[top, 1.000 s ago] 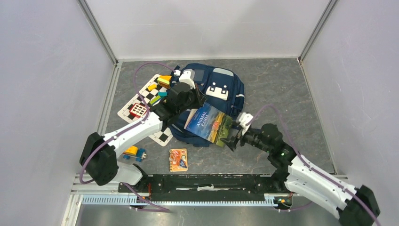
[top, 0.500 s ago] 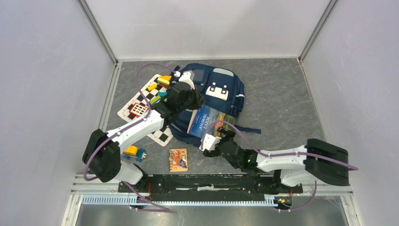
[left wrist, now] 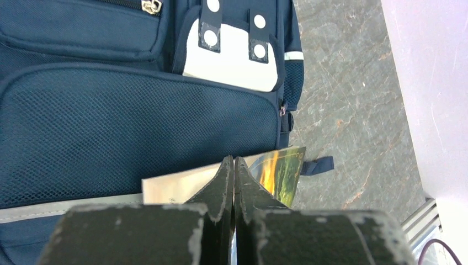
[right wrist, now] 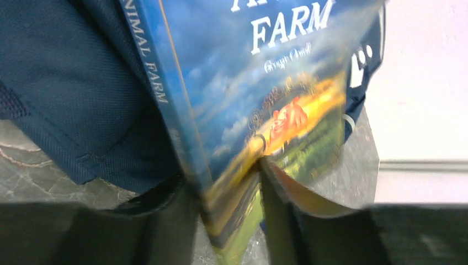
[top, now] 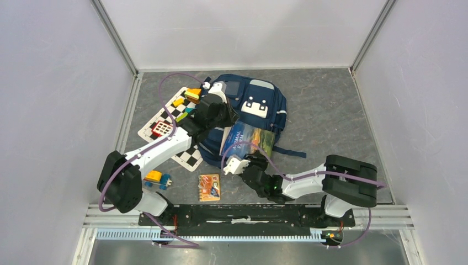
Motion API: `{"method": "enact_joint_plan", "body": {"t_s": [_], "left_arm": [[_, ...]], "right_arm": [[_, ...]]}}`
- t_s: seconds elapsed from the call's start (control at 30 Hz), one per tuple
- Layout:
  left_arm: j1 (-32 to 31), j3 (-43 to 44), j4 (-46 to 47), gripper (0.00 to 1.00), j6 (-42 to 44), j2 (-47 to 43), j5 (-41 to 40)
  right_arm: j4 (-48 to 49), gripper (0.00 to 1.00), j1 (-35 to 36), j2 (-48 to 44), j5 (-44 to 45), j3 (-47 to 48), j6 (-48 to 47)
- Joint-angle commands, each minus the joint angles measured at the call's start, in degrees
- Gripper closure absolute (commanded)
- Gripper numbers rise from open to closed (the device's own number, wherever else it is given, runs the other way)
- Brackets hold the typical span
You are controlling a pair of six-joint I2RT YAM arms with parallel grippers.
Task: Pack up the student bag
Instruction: Pick up the book from the center of the board.
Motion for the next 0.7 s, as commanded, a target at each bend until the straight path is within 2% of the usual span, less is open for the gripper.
{"method": "enact_joint_plan", "body": {"t_s": [0.0,0.03,0.13,0.2,0.23,0.3,0.4,0.47,0.57,0.67], "left_arm": [[0.83,2.99,-0.38,0.97,1.33,-1.70,-0.35],[0.87,2.99,-0.71,0.88,2.58,-2.17,-0.22],[0.92,2.94,-2.64,0.33,7.21,-4.30,-0.65],[0.93,2.90,-4.64,0.11,10.16,-6.12,-2.13],[0.93,3.03,-5.89,0.06,11.54,-6.84,-2.79],[0.93,3.45,-8.50,0.00,14.86,-8.16,-3.92],[0.93,4.26,-11.77,0.00,20.36,-9.40,-2.64],[0.85,4.97,-13.88,0.00,25.21,-9.49,1.99],[0.04,5.40,-17.16,0.00,34.33,-8.96,15.52],[-6.37,2.43,-15.94,0.00,43.05,-9.56,13.79]], "right_arm": [[1.91,0.69,-0.15,-4.99,9.80,1.60,2.13],[1.02,0.75,-0.14,-6.89,10.62,1.47,2.56],[-1.92,0.89,-0.89,-13.88,11.54,0.57,3.62],[-5.68,0.95,-3.29,-18.32,9.86,0.35,5.99],[-8.14,0.98,-5.07,-20.79,7.87,0.48,7.71],[-13.62,1.00,-9.33,-25.53,3.18,0.83,11.33],[-17.87,1.00,-16.32,-32.21,-6.15,0.88,14.19],[-20.91,1.00,-20.61,-35.40,-11.50,1.84,16.11],[-23.49,1.00,-24.45,-38.48,-16.42,3.16,17.05],[-24.74,1.00,-26.73,-39.96,-19.17,4.54,18.25]]}}
